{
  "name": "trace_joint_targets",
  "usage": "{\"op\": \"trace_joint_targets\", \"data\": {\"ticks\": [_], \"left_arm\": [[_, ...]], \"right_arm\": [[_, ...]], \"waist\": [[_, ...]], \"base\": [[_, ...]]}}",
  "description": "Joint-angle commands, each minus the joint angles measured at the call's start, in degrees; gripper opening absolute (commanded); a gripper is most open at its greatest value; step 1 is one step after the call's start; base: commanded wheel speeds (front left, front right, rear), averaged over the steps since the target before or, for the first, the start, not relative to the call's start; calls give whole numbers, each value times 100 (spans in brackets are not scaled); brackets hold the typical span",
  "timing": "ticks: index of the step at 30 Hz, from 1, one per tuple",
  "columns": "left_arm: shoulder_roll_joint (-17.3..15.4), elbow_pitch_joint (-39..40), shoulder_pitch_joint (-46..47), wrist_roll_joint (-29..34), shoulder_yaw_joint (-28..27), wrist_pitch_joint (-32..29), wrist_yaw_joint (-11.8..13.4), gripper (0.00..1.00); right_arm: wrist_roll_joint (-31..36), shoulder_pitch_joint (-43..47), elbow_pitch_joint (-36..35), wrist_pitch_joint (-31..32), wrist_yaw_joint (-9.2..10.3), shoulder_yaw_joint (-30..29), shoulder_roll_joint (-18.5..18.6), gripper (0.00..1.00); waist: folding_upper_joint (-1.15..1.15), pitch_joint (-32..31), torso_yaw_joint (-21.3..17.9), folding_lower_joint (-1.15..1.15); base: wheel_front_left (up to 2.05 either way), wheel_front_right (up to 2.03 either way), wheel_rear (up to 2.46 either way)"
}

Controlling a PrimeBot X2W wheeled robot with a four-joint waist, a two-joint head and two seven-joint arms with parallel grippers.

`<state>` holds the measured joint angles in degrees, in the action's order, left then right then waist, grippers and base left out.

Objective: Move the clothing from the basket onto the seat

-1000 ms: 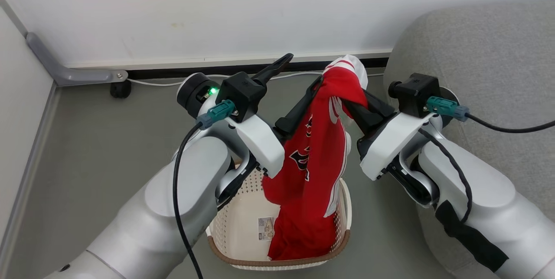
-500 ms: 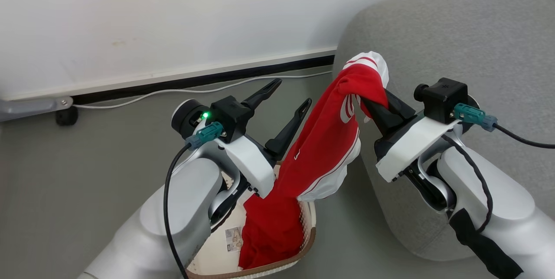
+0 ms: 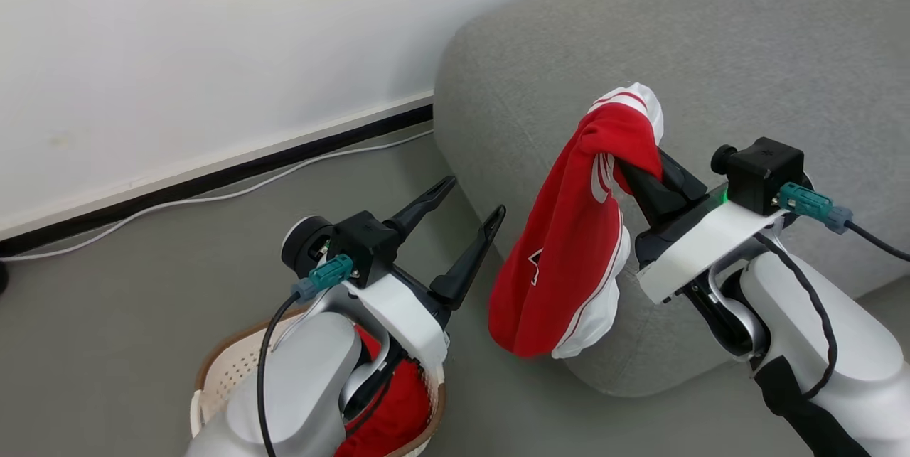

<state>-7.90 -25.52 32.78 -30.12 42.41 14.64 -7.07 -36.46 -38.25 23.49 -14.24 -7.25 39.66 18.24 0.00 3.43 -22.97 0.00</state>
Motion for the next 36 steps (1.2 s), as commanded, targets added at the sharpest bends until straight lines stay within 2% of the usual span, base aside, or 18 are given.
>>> {"op": "trace_joint_targets", "data": {"ticks": [1,7,16,22,27,36], "left_arm": [[-58,188,28,82,-263,35,-28,100],[25,369,-316,237,-489,35,-36,100],[110,421,-360,287,-408,36,-40,100],[96,448,-388,285,-400,36,-41,100],[58,450,-422,340,-488,36,-41,100],[81,381,-182,447,-386,36,-41,100]], "right_arm": [[60,104,-211,-75,-24,-64,-2,0],[126,245,-497,-75,-24,-269,13,0],[310,549,-975,-75,-24,-949,191,0],[581,512,-1166,-75,-24,-1601,225,0],[935,94,-1044,-75,-24,-2204,185,0],[1207,-825,-382,-75,-24,-3074,287,0]], "waist": [[0,-30,-246,0],[0,6,-672,0],[0,180,-780,0],[0,361,-790,0],[0,626,-786,0],[0,1310,-490,0]], "base": [[0,0,0],[0,0,0],[0,0,0],[0,0,0],[0,0,0],[0,0,0]]}}
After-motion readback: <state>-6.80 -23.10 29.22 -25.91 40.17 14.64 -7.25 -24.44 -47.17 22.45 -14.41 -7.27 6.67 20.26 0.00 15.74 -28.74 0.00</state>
